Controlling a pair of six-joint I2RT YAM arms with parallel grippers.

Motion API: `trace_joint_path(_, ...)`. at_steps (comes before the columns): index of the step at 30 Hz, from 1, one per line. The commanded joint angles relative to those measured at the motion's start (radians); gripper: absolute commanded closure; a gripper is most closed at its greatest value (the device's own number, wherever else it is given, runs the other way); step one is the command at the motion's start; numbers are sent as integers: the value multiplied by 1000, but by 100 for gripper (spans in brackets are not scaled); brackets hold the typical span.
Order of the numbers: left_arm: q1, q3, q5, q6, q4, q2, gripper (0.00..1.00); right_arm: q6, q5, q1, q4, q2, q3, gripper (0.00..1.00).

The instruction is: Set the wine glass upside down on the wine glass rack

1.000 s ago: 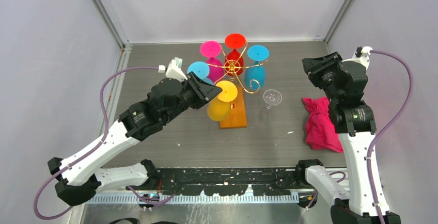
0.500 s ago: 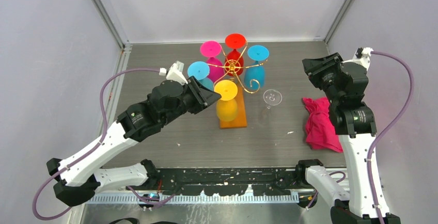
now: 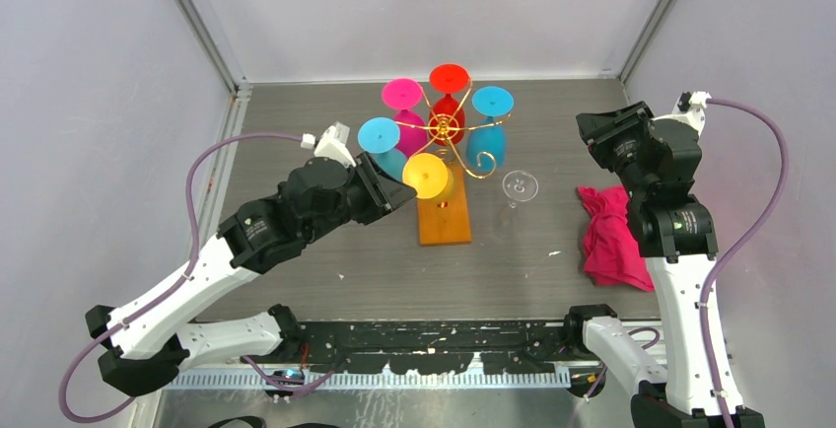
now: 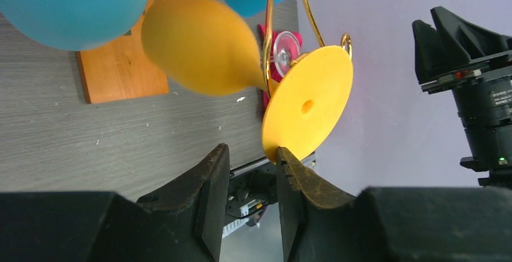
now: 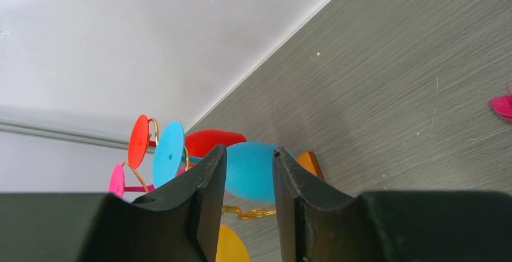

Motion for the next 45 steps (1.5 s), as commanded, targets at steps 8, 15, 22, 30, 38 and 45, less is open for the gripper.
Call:
trace_joint_path(8,-6,25,-2,41,-66,-22,64,-4,15,4,23,-19,2,60)
trace_joint_path(15,-6,18,-27,44,-69,-50,64,3,11,4,28,-15,-2,60)
trace_joint_path(22,-6,37,-33,58,-68,-54,64,5,12,4,28,-12,4,60)
trace_joint_path(30,-6,50,-46,71,-86,-69,64,-4,15,4,18,-18,-13,60)
trace_joint_path(38,-6,31,-80,75,-124,-120,64,-24,20,4,-6,-44,-71,60)
trace_joint_path(45,-6,13,-118,78,-168,-175,64,-38,13,4,-40,-79,-129,60)
